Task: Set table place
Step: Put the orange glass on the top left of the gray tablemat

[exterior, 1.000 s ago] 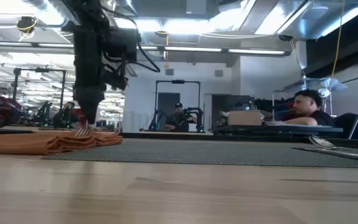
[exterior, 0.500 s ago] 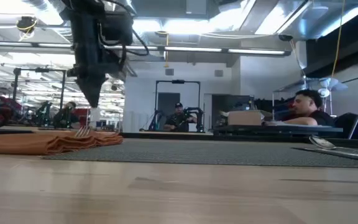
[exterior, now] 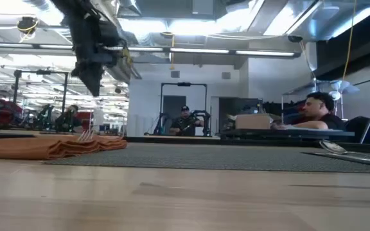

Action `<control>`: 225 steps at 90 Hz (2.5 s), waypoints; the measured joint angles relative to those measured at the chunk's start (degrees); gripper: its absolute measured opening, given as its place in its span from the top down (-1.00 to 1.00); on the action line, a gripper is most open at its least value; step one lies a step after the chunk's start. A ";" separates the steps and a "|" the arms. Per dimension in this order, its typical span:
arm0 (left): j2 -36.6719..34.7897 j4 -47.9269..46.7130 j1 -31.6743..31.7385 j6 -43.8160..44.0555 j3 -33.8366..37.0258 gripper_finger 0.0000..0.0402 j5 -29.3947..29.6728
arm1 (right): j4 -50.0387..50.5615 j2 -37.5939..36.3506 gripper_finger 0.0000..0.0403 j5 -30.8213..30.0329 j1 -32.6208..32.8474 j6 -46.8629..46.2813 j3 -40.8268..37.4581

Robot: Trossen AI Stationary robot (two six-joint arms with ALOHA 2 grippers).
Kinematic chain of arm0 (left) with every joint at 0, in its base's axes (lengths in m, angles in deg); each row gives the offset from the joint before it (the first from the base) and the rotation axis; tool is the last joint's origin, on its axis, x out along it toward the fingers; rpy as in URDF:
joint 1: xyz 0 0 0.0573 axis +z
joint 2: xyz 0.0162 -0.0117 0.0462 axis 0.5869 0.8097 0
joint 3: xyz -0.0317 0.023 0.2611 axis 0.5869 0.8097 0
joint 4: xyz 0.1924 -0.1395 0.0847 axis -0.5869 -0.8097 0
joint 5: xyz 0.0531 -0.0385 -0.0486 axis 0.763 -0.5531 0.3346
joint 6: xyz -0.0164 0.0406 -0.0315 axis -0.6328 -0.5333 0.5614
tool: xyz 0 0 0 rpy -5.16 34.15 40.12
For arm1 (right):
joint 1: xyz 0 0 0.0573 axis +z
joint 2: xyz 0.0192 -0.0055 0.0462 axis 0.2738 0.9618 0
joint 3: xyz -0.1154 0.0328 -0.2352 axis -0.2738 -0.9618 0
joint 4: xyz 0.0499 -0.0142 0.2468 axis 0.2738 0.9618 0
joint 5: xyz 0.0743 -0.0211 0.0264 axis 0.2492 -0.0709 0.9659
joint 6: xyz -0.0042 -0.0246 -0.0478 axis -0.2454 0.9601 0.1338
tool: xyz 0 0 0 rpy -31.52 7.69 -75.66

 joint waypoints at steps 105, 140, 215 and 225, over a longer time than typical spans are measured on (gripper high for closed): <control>20.77 -4.22 6.98 -10.76 -5.06 0.42 7.23 | -0.04 0.02 1.00 1.77 0.00 -0.81 0.00; 23.66 -3.08 7.45 -11.14 -5.04 0.41 7.27 | -0.04 0.02 1.00 2.19 0.00 -1.58 0.00; 21.26 -7.23 2.55 -4.26 -10.66 0.41 5.84 | 0.02 0.02 1.00 2.18 -0.02 -1.61 0.00; 20.48 -9.07 0.71 -3.19 -12.18 0.41 5.84 | 0.02 0.02 1.00 2.18 -0.02 -1.38 0.00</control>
